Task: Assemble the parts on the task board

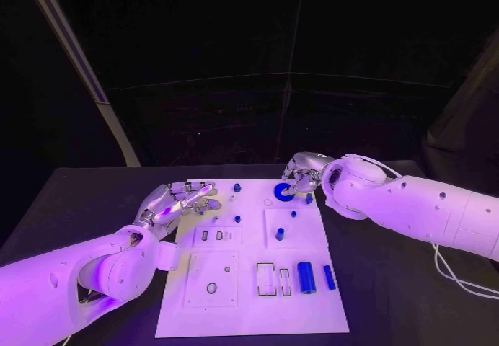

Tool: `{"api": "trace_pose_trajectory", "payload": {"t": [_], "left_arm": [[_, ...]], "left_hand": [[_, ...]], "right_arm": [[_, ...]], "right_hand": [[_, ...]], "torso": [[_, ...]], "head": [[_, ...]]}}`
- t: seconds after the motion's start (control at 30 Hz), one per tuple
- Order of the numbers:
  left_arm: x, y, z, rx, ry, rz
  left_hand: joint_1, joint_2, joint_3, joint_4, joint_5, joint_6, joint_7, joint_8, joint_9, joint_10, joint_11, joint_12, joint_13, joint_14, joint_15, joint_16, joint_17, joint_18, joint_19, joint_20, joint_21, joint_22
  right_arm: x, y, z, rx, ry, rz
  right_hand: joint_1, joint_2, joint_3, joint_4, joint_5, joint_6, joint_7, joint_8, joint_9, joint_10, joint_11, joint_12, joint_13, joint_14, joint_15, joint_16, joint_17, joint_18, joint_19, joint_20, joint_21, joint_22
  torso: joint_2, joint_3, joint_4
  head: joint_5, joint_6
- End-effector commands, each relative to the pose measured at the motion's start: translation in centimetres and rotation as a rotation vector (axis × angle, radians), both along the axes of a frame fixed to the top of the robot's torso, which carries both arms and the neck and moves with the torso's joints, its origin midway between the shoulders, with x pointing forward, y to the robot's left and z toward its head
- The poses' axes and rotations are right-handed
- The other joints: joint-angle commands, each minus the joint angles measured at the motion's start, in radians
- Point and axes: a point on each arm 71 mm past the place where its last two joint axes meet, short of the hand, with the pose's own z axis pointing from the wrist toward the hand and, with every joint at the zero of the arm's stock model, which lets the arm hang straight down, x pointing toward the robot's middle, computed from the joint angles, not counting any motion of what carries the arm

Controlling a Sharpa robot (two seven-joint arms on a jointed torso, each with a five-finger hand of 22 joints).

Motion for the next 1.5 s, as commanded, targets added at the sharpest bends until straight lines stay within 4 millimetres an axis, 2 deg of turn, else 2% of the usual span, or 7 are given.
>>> {"api": "trace_pose_trajectory", "payload": {"t": [0.03,0.3,0.67,0.9,1.1,1.37,1.5], "left_arm": [[0.0,-0.1,0.1,-0.009,-0.003,-0.013],[0.0,0.0,0.1,-0.006,0.002,-0.013],[0.0,-0.1,0.0,-0.006,0.007,-0.016],[0.0,-0.1,0.0,-0.006,0.008,-0.018],[0.0,-0.1,0.0,-0.006,0.009,-0.018],[0.0,-0.1,0.0,-0.006,0.009,-0.019],[0.0,-0.1,0.0,-0.005,0.010,-0.019]], "left_hand": [[-0.001,0.011,-0.002,-0.006,0.006,0.004,0.003,-0.004,-0.001,0.000,0.007,-0.003,-0.001,0.003,0.005,-0.005,0.001,0.006,0.009,0.000,-0.006,-0.001],[0.000,0.012,-0.001,-0.009,0.006,0.004,0.002,-0.005,-0.001,0.001,0.007,-0.004,-0.001,0.003,0.005,-0.007,0.001,0.006,0.009,0.000,-0.007,-0.002],[0.001,0.012,-0.001,-0.012,0.006,0.004,0.004,-0.007,-0.002,0.000,0.007,-0.006,-0.001,0.003,0.005,-0.008,0.001,0.006,0.009,0.000,-0.008,-0.003],[0.001,0.012,-0.001,-0.012,0.006,0.004,0.004,-0.007,-0.002,0.000,0.007,-0.006,-0.001,0.003,0.005,-0.008,0.001,0.006,0.009,0.000,-0.008,-0.003],[0.001,0.012,0.000,-0.014,0.006,0.004,0.005,-0.008,-0.002,0.000,0.008,-0.008,-0.001,0.003,0.005,-0.009,0.001,0.006,0.010,0.000,-0.009,-0.004],[0.001,0.012,0.000,-0.014,0.006,0.004,0.005,-0.008,-0.002,0.000,0.008,-0.008,-0.001,0.003,0.005,-0.009,0.001,0.006,0.010,0.000,-0.009,-0.004],[0.001,0.012,0.000,-0.014,0.006,0.004,0.005,-0.008,-0.002,0.000,0.008,-0.008,-0.001,0.003,0.005,-0.009,0.001,0.006,0.010,0.000,-0.009,-0.004]], "right_arm": [[0.1,-0.1,-0.2,-0.066,0.024,0.006],[0.2,-0.2,-0.5,-0.087,0.045,-0.004],[0.4,0.4,-0.6,-0.090,0.047,0.005],[0.5,0.9,-0.5,-0.082,0.034,0.013],[0.6,1.1,-0.2,-0.062,-0.013,0.010],[0.4,1.5,0.1,-0.044,-0.056,0.018],[0.2,1.8,0.2,-0.042,-0.064,0.028]], "right_hand": [[0.010,-0.003,-0.010,0.002,0.000,-0.008,0.000,0.005,-0.001,0.009,0.002,0.012,0.010,0.052,0.007,0.006,0.005,-0.007,0.009,0.001,0.007,0.003],[0.014,0.000,-0.017,0.007,-0.005,-0.008,0.001,0.010,0.000,0.006,0.002,0.023,0.025,0.054,0.009,0.015,0.025,-0.007,0.010,0.003,0.008,0.007],[0.041,0.034,-0.008,0.001,-0.004,0.011,-0.003,0.029,0.002,0.017,-0.001,0.065,0.075,0.056,0.007,0.027,0.050,-0.009,0.014,0.002,0.013,0.016],[0.049,0.051,0.002,-0.002,-0.045,0.029,-0.006,0.042,0.003,0.015,-0.003,0.073,0.089,0.056,0.005,0.030,0.056,-0.009,0.014,0.001,0.014,0.019],[0.061,0.077,0.031,-0.007,-0.078,0.091,-0.020,0.072,0.009,0.052,-0.016,0.128,0.150,0.058,-0.004,0.035,0.069,-0.012,0.024,-0.006,0.022,0.035],[0.077,0.092,0.072,-0.015,-0.063,0.114,-0.030,0.073,0.005,0.065,-0.025,0.147,0.175,0.059,-0.013,0.038,0.078,-0.015,0.031,-0.015,0.027,0.047],[0.081,0.092,0.096,-0.020,-0.055,0.116,-0.030,0.066,0.001,0.066,-0.026,0.147,0.179,0.060,-0.014,0.039,0.081,-0.015,0.033,-0.017,0.028,0.050]], "torso": [[0.000,-0.0002,0.0003],[0.000,0.0005,-0.0015],[0.001,0.0004,0.0007],[0.000,-0.0003,-0.0004],[-0.001,-0.0002,-0.0009],[0.000,0.0003,0.0004],[0.000,0.0005,0.0000]], "head": [[0.001,-0.002],[0.004,-0.003],[0.003,-0.006],[0.005,-0.007],[0.006,-0.005],[0.006,-0.005],[0.007,-0.005]]}}
